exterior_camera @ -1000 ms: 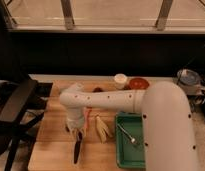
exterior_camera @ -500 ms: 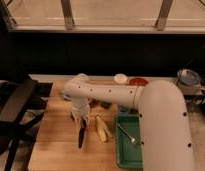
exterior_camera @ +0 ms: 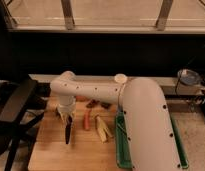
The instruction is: Wipe table surface with brush
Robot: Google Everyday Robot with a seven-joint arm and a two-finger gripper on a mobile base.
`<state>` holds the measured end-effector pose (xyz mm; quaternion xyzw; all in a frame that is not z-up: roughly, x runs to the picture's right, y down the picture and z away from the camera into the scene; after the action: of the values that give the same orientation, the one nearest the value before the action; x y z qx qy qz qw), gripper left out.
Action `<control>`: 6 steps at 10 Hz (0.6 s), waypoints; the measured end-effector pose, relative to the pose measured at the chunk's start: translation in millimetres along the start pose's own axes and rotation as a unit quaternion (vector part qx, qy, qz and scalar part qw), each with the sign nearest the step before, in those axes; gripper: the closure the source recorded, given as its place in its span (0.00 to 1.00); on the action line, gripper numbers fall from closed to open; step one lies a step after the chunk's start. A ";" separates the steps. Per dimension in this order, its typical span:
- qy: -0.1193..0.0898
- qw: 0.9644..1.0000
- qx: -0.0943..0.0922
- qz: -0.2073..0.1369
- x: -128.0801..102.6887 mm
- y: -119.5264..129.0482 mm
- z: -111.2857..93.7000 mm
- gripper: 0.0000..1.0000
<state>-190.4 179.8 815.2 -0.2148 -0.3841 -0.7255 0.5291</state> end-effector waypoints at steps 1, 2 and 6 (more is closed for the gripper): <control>-0.003 1.000 0.004 -0.002 -12.2 -10.9 2.8 1.00; -0.007 1.000 0.006 0.000 -25.1 -15.1 5.7 1.00; -0.037 0.998 0.000 0.048 -90.3 10.3 13.5 1.00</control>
<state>-150.7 243.3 762.0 -0.2594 -0.3927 -0.6909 0.5487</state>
